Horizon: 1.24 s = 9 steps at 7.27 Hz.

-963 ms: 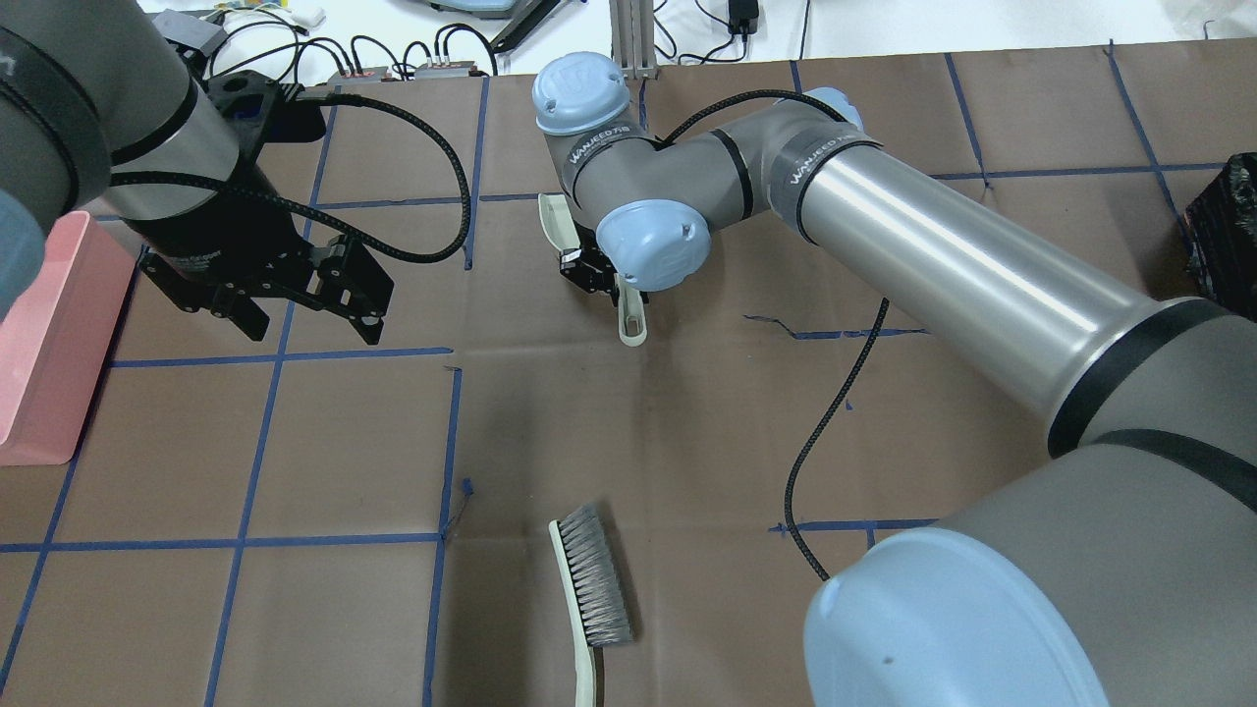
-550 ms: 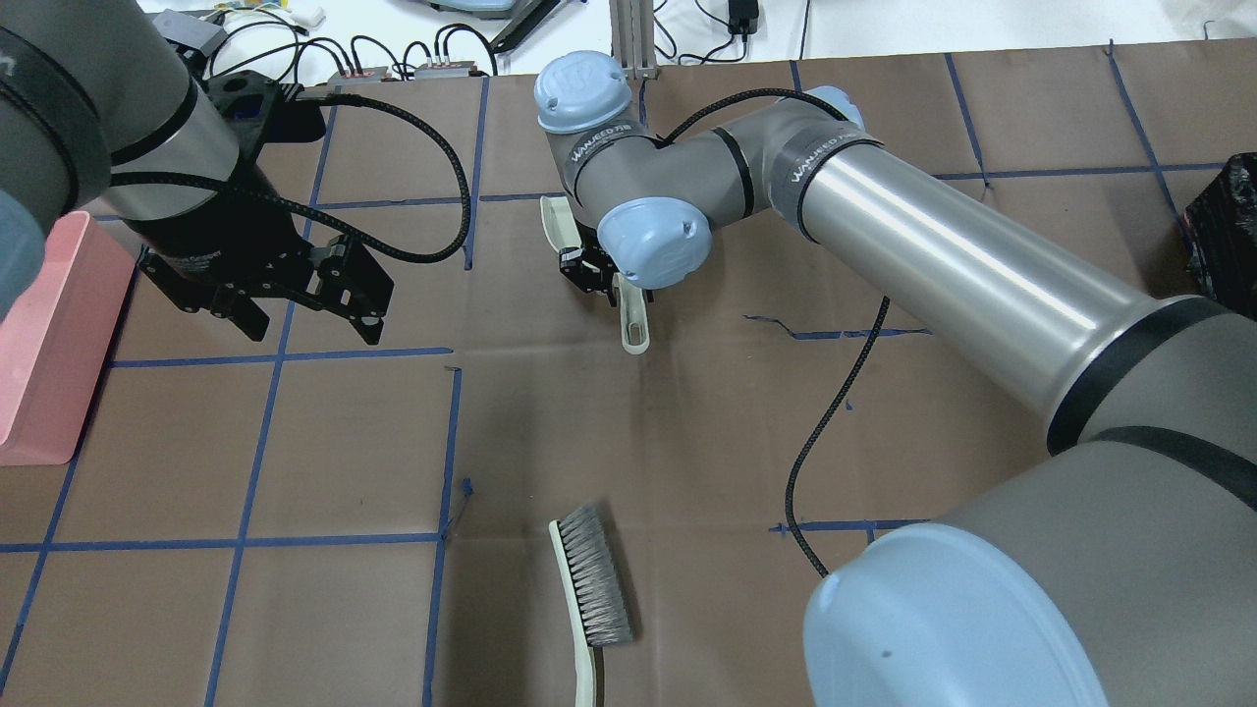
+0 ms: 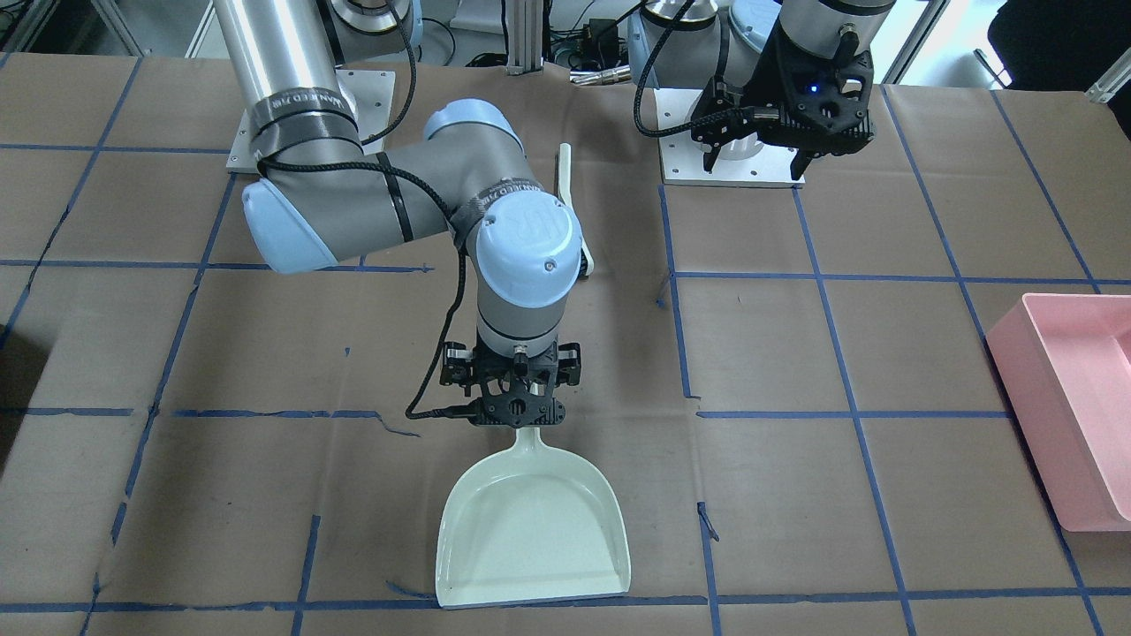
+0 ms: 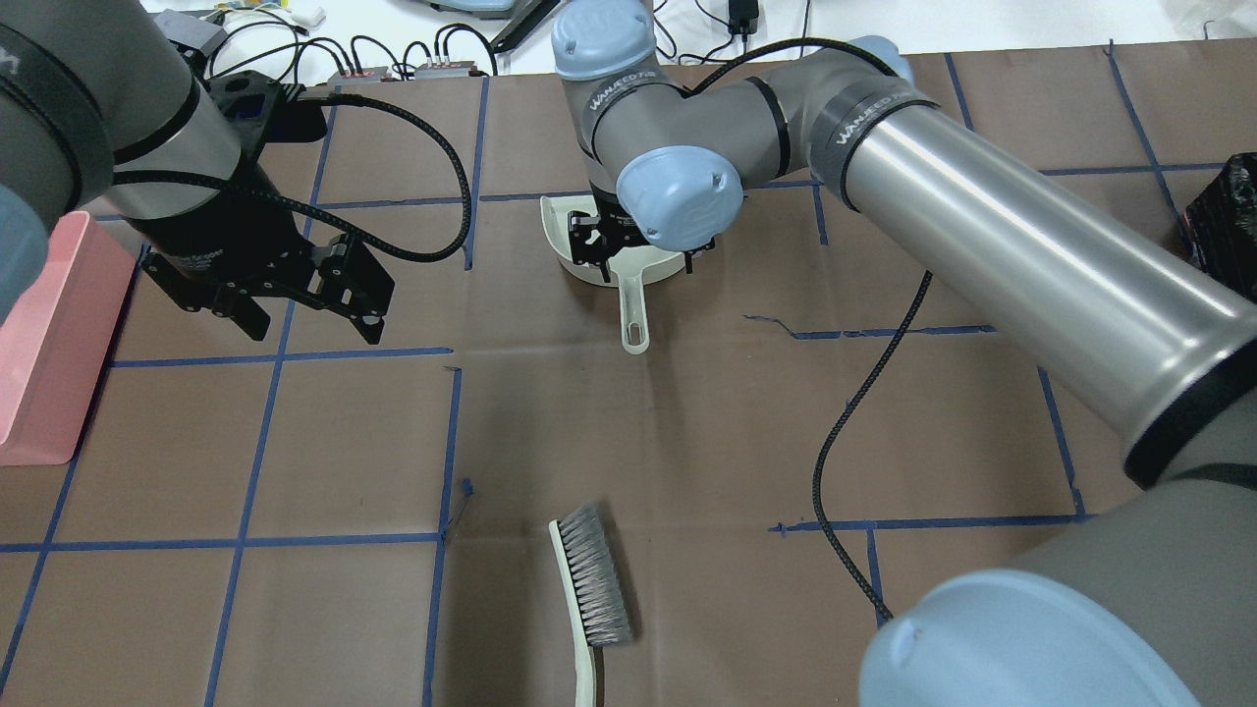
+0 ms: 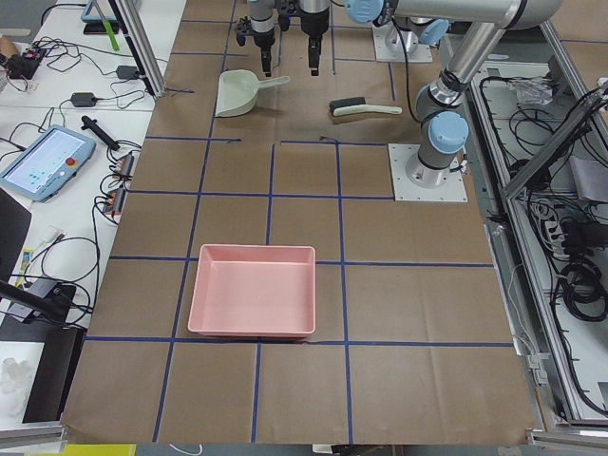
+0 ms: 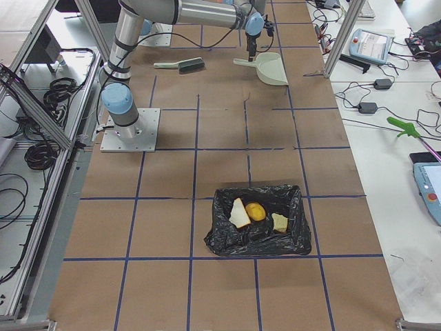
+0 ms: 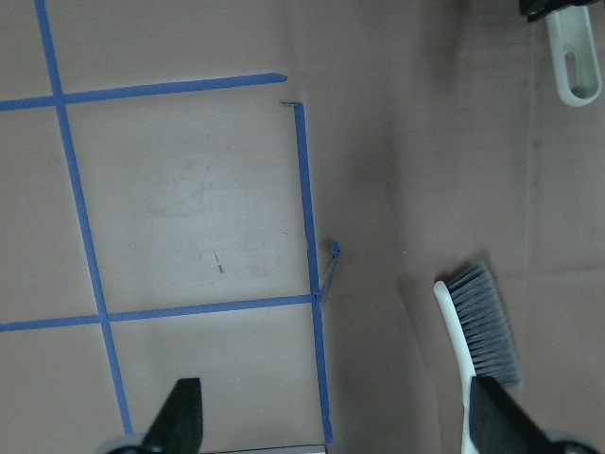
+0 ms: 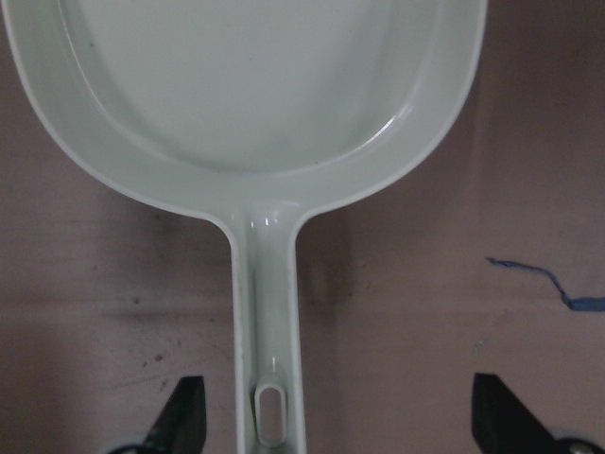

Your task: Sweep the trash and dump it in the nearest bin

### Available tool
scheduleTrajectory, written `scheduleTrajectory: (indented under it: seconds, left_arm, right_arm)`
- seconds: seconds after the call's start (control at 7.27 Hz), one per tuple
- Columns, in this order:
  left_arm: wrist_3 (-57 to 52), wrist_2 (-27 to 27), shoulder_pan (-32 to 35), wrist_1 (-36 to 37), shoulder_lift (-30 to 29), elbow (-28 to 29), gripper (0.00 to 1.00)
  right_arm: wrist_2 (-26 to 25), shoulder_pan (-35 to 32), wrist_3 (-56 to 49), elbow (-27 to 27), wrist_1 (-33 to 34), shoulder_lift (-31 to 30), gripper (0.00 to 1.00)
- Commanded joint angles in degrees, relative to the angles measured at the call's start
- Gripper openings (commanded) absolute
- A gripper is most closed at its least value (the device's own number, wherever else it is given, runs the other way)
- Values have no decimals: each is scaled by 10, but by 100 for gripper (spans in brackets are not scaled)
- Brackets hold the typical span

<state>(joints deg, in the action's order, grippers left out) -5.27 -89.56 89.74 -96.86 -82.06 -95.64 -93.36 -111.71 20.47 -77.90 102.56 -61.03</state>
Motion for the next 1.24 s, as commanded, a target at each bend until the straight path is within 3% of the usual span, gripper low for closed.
scheduleTrajectory:
  seconds: [0.0, 0.28, 0.83, 1.1]
  left_arm:
    - [0, -1, 0, 0, 1, 0, 100]
    - [1, 0, 1, 0, 1, 0, 100]
    - [14, 0, 4, 0, -5, 0, 100]
    - [15, 1, 5, 0, -6, 0, 100]
  right_arm:
    - [-3, 21, -31, -1, -74, -49, 100]
    - [-5, 51, -87, -14, -115, -95, 100]
    - [-2, 172, -199, -118, -118, -241, 100]
    - [-2, 207, -218, -140, -117, -283, 100]
